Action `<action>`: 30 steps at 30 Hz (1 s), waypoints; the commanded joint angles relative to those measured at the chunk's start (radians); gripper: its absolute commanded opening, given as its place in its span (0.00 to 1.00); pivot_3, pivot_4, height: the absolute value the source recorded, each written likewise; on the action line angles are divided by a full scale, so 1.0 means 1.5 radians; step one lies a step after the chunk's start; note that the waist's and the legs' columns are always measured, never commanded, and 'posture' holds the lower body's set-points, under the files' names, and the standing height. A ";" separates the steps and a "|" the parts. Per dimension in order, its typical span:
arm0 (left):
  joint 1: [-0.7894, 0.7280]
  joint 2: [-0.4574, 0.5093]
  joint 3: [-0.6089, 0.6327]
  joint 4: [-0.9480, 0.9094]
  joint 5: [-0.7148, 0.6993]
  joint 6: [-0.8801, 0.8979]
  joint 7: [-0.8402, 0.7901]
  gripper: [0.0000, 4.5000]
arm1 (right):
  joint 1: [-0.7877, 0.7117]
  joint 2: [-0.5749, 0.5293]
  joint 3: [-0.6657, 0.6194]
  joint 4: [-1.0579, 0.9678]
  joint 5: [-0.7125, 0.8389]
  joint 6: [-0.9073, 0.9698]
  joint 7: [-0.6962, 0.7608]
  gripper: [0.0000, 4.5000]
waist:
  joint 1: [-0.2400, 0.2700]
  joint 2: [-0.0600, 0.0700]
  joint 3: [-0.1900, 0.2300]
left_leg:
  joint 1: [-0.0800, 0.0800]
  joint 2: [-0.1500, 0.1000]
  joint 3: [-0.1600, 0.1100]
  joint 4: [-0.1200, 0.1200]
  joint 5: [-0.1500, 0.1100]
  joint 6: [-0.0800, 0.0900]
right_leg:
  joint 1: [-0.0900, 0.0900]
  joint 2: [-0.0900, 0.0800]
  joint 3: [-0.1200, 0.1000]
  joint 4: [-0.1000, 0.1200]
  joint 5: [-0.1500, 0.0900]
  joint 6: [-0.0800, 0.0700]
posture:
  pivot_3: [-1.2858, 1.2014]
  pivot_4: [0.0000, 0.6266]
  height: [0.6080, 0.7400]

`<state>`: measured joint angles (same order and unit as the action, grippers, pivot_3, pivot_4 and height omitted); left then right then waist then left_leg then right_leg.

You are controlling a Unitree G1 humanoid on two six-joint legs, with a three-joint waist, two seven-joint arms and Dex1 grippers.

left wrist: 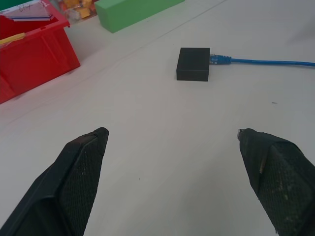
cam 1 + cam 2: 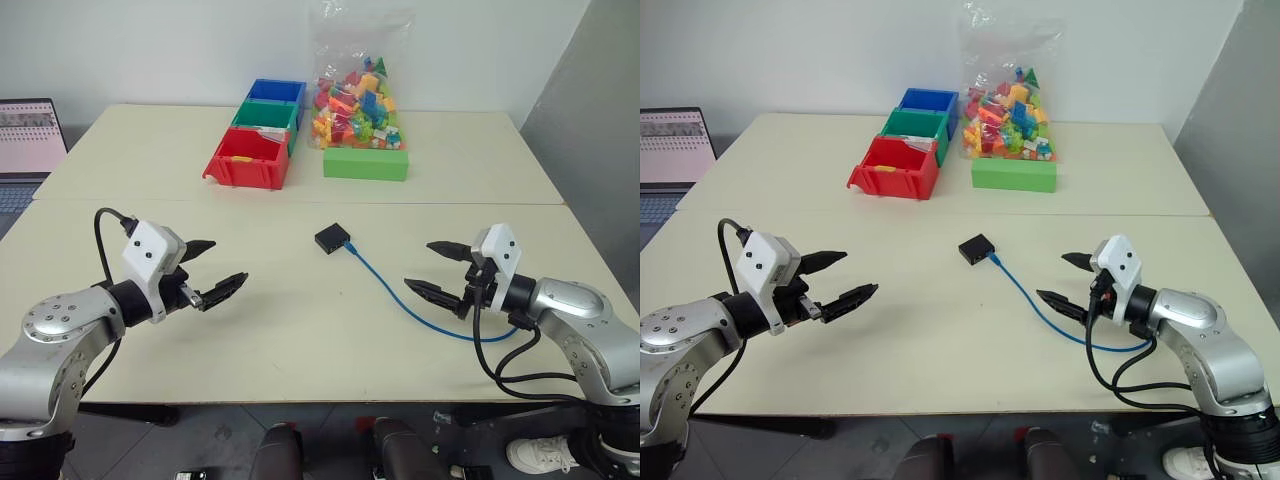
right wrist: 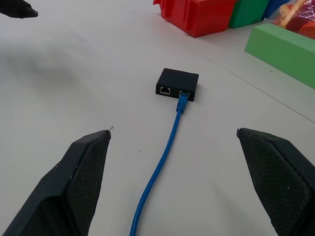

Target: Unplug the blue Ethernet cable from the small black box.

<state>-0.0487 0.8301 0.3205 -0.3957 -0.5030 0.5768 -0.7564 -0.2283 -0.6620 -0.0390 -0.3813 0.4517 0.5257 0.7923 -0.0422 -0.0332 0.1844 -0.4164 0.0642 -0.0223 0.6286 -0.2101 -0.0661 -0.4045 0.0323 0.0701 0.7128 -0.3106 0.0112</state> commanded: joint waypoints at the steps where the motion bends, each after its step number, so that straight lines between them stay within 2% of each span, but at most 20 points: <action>1: 0.003 0.009 0.012 -0.028 -0.001 -0.011 -0.007 1.00 | -0.006 -0.006 -0.015 -0.010 0.001 -0.021 0.007 0.96 | 0.000 0.000 0.000 | 0.000 0.000 0.000 0.000 0.000 0.000 | 0.000 0.000 0.000 0.000 0.000 0.000 | 0.52 0.24 1.00; 14: -0.004 0.017 -0.007 -0.036 0.000 0.017 -0.007 1.00 | -0.021 0.014 0.004 -0.001 -0.010 -0.019 -0.014 0.96 | 0.000 0.000 0.000 | 0.000 0.000 0.000 0.000 0.000 0.000 | 0.000 0.000 0.000 0.000 0.000 0.000 | 0.52 0.24 1.00; 22: -0.021 0.013 -0.022 -0.048 -0.057 0.026 -0.064 1.00 | -0.063 0.107 0.095 0.043 -0.090 -0.016 -0.099 0.96 | -0.001 0.000 0.000 | 0.000 0.000 0.000 0.000 0.000 0.000 | 0.000 0.000 0.000 0.000 0.000 0.000 | 0.52 0.24 1.00; 30: -0.023 0.031 -0.066 -0.043 -0.040 0.022 -0.098 1.00 | -0.141 0.244 0.180 0.212 -0.203 -0.053 -0.211 0.96 | -0.008 0.000 0.000 | 0.000 0.000 0.000 0.000 0.000 0.000 | 0.000 0.000 0.000 0.001 0.000 0.000 | 0.52 0.24 1.00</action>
<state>-0.0722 0.8630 0.2212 -0.4416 -0.5686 0.6234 -0.8939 -0.4074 -0.3201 0.2157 -0.0885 0.1741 0.4938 0.5039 -0.0538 -0.0326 0.1848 -0.4162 0.0645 -0.0222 0.6287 -0.2100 -0.0662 -0.4053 0.0329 0.0705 0.7139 -0.3104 0.0109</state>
